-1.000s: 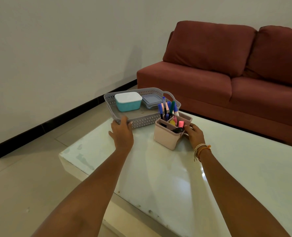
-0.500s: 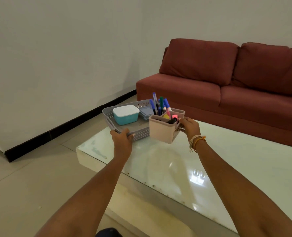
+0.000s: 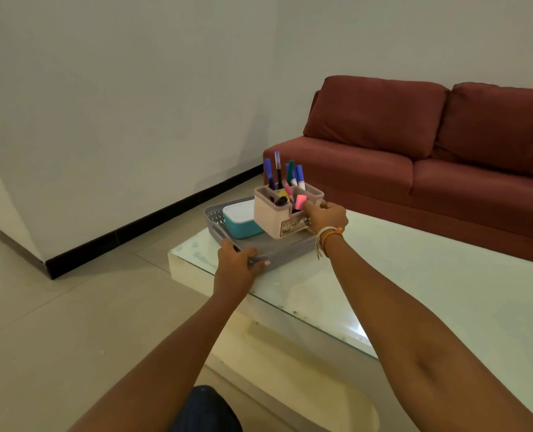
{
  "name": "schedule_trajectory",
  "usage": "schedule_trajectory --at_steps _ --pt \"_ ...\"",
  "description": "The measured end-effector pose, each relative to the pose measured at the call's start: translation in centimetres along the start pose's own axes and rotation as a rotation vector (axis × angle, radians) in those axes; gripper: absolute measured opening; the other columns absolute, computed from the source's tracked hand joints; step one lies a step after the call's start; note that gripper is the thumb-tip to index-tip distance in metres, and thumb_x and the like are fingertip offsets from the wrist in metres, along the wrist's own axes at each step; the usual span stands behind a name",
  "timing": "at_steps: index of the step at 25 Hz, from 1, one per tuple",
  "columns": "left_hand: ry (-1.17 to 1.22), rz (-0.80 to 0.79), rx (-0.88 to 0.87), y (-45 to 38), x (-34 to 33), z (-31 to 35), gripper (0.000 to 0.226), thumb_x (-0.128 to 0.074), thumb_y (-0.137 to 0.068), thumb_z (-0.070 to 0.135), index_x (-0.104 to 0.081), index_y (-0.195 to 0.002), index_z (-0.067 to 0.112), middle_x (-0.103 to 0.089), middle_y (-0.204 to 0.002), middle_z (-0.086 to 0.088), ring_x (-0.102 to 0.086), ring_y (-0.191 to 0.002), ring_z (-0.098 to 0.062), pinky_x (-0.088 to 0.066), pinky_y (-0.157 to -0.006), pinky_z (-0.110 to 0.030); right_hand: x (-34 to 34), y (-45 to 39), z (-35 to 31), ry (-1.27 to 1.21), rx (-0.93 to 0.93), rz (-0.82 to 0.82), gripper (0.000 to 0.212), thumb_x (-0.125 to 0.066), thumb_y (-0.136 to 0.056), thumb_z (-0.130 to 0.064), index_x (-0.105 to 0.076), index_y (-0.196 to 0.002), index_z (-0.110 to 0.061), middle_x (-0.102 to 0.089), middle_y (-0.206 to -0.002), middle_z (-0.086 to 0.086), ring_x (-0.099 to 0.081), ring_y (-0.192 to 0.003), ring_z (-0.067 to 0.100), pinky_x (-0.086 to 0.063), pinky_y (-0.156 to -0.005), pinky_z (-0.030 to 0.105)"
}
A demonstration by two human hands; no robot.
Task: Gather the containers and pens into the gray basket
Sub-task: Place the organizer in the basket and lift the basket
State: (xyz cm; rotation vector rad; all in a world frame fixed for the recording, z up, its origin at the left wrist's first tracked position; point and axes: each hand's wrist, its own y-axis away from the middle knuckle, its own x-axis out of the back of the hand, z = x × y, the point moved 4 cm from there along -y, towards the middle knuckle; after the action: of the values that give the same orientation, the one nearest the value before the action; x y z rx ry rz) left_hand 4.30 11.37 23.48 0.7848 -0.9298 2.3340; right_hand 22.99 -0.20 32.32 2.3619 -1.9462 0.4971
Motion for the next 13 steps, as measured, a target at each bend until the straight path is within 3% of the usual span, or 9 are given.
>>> schedule_trajectory --at_steps 3,8,10,13 --pt "-0.045 -0.091 -0.04 0.6 1.3 -0.4 0.032 -0.062 -0.083 0.052 -0.067 -0.102 0.027 -0.041 -0.117 -0.003 -0.039 -0.109 -0.017 -0.044 -0.082 -0.024 -1.1 0.9 0.1 0.206 -0.004 -0.109 0.035 -0.072 -0.073 -0.044 -0.066 -0.075 -0.009 -0.058 -0.06 -0.002 -0.055 -0.058 0.012 -0.034 -0.047 0.019" --pt "-0.051 -0.103 -0.028 0.9 1.7 -0.1 0.03 -0.063 -0.084 0.048 -0.067 -0.108 0.03 -0.041 -0.125 -0.004 -0.039 -0.117 -0.018 -0.049 -0.089 -0.027 -2.8 0.5 0.3 0.348 -0.013 -0.16 0.049 -0.077 -0.067 -0.037 -0.066 -0.103 -0.006 -0.069 -0.096 0.008 -0.064 -0.087 0.023 -0.05 -0.066 0.029" --pt "-0.063 -0.088 -0.027 1.0 1.7 0.0 0.031 -0.064 -0.084 0.047 -0.068 -0.11 0.03 -0.042 -0.124 -0.004 -0.04 -0.116 -0.019 -0.047 -0.087 -0.024 -3.1 0.2 0.3 0.401 -0.01 -0.196 0.048 -0.076 -0.07 -0.039 -0.066 -0.104 -0.006 -0.071 -0.1 0.01 -0.062 -0.083 0.023 -0.05 -0.068 0.029" --pt "-0.075 -0.085 -0.021 1.0 1.8 0.2 0.032 -0.065 -0.083 0.046 -0.067 -0.111 0.03 -0.042 -0.124 -0.003 -0.04 -0.116 -0.018 -0.044 -0.085 -0.022 -3.0 -0.2 0.1 0.481 -0.012 -0.26 0.054 -0.068 -0.077 -0.056 -0.059 -0.096 -0.006 -0.063 -0.09 0.007 -0.056 -0.08 0.023 -0.045 -0.066 0.027"
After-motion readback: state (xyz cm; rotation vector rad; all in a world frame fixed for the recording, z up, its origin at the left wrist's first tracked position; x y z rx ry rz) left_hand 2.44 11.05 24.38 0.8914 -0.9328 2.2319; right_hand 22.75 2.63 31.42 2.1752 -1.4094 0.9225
